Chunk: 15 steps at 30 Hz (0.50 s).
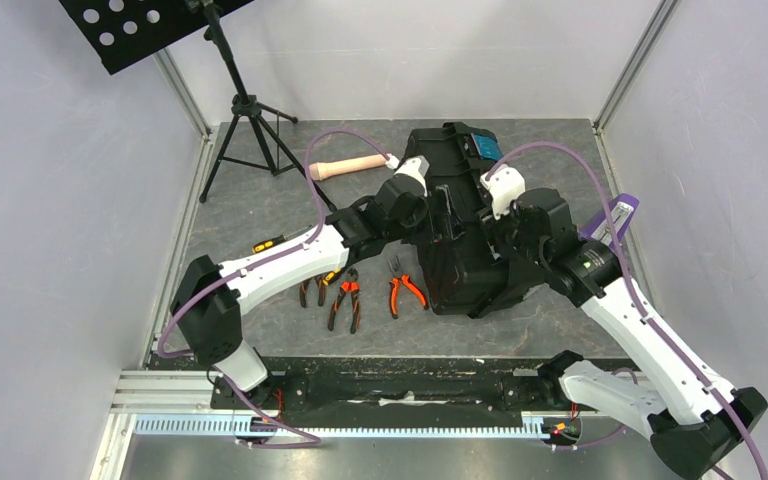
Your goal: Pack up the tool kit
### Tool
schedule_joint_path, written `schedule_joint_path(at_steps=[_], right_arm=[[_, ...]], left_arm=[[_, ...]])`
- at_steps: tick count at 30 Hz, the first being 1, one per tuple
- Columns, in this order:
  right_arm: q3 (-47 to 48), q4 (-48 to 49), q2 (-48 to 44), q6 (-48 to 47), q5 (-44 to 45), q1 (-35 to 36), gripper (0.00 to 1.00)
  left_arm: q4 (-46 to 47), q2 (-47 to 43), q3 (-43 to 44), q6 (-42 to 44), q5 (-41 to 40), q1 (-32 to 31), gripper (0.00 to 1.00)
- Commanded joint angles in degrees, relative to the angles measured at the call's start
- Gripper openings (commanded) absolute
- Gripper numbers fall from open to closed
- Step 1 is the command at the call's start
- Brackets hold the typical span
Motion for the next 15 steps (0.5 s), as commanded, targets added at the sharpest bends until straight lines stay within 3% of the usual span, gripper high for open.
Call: schedule_joint_path(at_steps=[1,7,15], right_arm=[[0.32,-5.3,1.32,-1.06,10.79,0.33,0.45],[0.68,-6.02,2.32,-1.0,16.19,1.97,0.43],[3.45,-8.63,1.95,-0.25,29.77,4.53,0.36]], left_arm=[[-5.98,-0.75,-0.19,2.87,2.54,-1.96,0.87],[-4.01,0.8,-1.49,-0.23,4.26,-2.07,0.87],[-5.56,3.19,-13.52,-5.19,-6.33,-0.88,0.68]])
